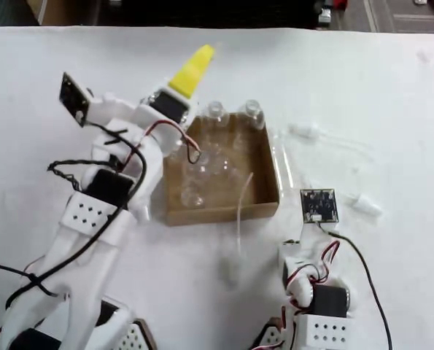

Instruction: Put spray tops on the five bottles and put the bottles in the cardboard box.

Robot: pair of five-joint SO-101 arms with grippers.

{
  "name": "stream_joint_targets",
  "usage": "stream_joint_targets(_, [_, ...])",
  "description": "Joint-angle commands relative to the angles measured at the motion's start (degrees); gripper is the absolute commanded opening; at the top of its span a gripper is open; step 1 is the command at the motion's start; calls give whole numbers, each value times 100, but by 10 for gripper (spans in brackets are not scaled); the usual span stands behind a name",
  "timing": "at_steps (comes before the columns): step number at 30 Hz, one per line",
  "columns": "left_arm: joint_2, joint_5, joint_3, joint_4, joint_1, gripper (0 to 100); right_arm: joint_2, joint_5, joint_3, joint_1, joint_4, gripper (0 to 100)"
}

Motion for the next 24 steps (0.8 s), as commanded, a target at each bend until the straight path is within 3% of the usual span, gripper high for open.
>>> stream_joint_targets(1, [-743,-79,-88,114,-391,313,-4,-9,53,13,31,18])
stream_joint_targets(3, [-1314,-185,-132,501,-576,312,-4,-9,53,13,31,18])
stream_joint_targets(15, [-5077,-3191,686,3613,-1648,312,-4,-9,53,13,31,18])
stream_joint_targets(24, [-6747,-3305,2145,3815,-1613,312,-4,-9,53,13,31,18])
